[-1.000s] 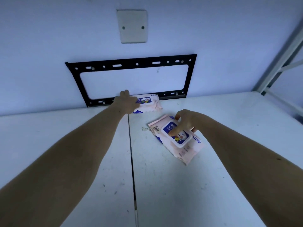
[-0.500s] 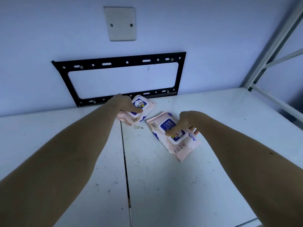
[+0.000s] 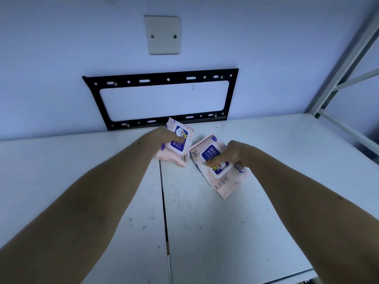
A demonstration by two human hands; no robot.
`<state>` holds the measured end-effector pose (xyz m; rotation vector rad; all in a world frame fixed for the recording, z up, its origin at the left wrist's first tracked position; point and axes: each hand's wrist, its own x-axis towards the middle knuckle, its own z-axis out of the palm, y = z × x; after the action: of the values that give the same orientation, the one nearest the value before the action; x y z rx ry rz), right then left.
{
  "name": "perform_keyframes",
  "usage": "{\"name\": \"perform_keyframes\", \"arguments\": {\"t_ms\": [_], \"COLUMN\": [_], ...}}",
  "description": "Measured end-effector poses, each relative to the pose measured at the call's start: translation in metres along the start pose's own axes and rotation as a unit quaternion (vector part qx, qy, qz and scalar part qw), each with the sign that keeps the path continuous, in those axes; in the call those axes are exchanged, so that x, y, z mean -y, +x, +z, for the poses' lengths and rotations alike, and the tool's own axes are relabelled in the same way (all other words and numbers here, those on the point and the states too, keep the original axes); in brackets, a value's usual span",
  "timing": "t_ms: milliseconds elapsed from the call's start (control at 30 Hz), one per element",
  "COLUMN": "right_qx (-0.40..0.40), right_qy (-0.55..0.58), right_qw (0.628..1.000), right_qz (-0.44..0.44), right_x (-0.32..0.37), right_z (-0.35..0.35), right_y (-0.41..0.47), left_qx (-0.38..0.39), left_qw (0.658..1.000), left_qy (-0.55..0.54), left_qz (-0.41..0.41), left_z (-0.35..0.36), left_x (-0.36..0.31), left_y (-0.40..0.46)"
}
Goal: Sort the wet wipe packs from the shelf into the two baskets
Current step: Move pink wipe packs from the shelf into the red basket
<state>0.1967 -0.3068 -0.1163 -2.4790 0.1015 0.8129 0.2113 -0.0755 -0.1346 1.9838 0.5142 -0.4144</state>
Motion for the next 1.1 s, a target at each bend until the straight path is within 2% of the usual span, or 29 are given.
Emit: {"name": "perform_keyframes", "arguments": {"t_ms": [133, 267, 400, 533, 833, 967, 1100], "right_qx": [-0.031, -0.061, -0.047, -0.002, 0.148, 0.220, 0.283], "right_qy": [0.017, 0.051, 0.103, 0.122, 0.038, 0.006, -0.023], "right_qw": [0.998, 0.992, 0.982, 0.966, 0.911, 0.879, 0.848], "right_qz": [-0.047, -0.099, -0.154, -0.228, -0.383, -0.423, -0.448], "right_x": [0.006, 0.021, 0.047, 0.078, 0.130, 0.142, 0.145], "right_z": [0.004, 0.012, 0.032, 0.068, 0.198, 0.268, 0.342], "right_y": [-0.003, -0.008, -0.015, -0.033, -0.132, -0.197, -0.266], "left_qx": [-0.003, -0.045, -0.110, -0.187, -0.377, -0.460, -0.503], "left_qw": [0.997, 0.992, 0.978, 0.950, 0.856, 0.801, 0.751], "left_qy": [-0.074, -0.118, -0.178, -0.250, -0.347, -0.371, -0.411], "left_qz": [-0.008, 0.004, 0.001, -0.002, -0.067, -0.100, -0.120], "left_z": [-0.014, -0.029, -0.043, -0.050, -0.052, -0.046, -0.031], "left_x": [0.015, 0.036, 0.062, 0.096, 0.216, 0.273, 0.328], "left_y": [-0.024, -0.060, -0.109, -0.167, -0.335, -0.419, -0.502]}}
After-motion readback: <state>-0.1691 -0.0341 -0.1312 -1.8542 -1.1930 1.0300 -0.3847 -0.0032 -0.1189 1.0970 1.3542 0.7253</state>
